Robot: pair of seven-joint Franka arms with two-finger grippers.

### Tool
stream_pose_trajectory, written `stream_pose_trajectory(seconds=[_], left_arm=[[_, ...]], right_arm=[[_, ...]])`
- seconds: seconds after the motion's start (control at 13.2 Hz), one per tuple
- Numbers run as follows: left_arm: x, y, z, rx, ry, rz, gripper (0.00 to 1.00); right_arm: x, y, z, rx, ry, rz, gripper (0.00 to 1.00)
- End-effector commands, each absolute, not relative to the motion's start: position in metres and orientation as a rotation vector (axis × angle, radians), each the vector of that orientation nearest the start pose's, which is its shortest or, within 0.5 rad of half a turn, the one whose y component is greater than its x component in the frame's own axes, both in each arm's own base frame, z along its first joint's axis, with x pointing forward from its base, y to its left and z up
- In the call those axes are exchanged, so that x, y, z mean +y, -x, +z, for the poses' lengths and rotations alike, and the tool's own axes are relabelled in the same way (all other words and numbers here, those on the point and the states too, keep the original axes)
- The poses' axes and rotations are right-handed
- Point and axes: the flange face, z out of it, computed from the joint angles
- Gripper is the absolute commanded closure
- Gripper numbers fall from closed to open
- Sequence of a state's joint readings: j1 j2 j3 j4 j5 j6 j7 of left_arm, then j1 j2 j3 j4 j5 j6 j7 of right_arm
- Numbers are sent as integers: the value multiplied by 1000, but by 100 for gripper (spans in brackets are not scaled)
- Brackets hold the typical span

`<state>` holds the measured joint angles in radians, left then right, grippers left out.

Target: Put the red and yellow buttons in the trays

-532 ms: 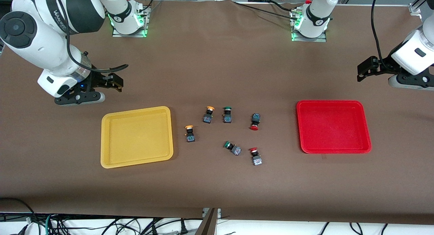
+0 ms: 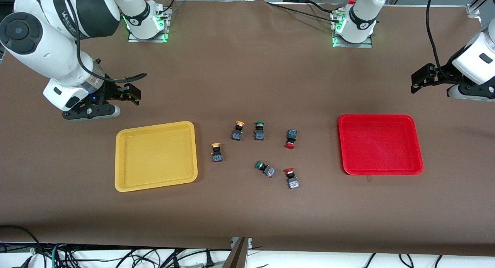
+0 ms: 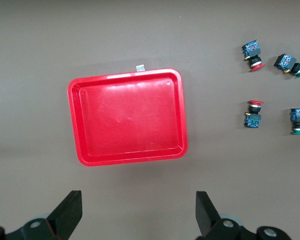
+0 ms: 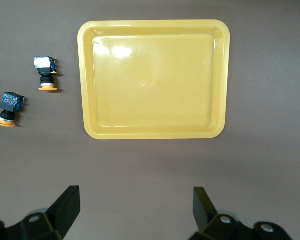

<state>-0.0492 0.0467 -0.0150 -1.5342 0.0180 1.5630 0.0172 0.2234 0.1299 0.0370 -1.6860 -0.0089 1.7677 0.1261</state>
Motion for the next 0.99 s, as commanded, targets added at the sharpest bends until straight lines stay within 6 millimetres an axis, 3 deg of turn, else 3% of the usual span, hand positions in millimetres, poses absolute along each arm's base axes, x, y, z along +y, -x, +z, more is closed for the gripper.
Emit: stream_pose_trajectory(seconds=[0.0, 0.3, 0.46, 0.53, 0.61, 0.76, 0.84, 0.91], left_arm=[[-33, -569, 621, 120, 3135, 38, 0], [-33, -569, 621, 120, 3135, 38, 0], [-34, -569, 622, 122, 3132, 33, 0], [-33, -569, 623, 122, 3133, 31, 0], [-32, -569, 622, 120, 3135, 43, 0], [-39, -568, 611, 139, 3126, 107, 0], [-38, -582, 567, 129, 3118, 250, 0], [-29, -593, 539, 99, 3125, 384, 0]], right_arm=[[153, -576, 515, -198, 3145, 66, 0], [161, -577, 506, -213, 3139, 81, 0], [187, -582, 482, -191, 3026, 134, 0], [214, -583, 466, -211, 2977, 129, 0], [241, -591, 443, -202, 2963, 99, 0], [315, -606, 373, -145, 2975, 37, 0], [345, -614, 335, -138, 3009, -11, 0], [356, -624, 297, -112, 3055, -56, 0]])
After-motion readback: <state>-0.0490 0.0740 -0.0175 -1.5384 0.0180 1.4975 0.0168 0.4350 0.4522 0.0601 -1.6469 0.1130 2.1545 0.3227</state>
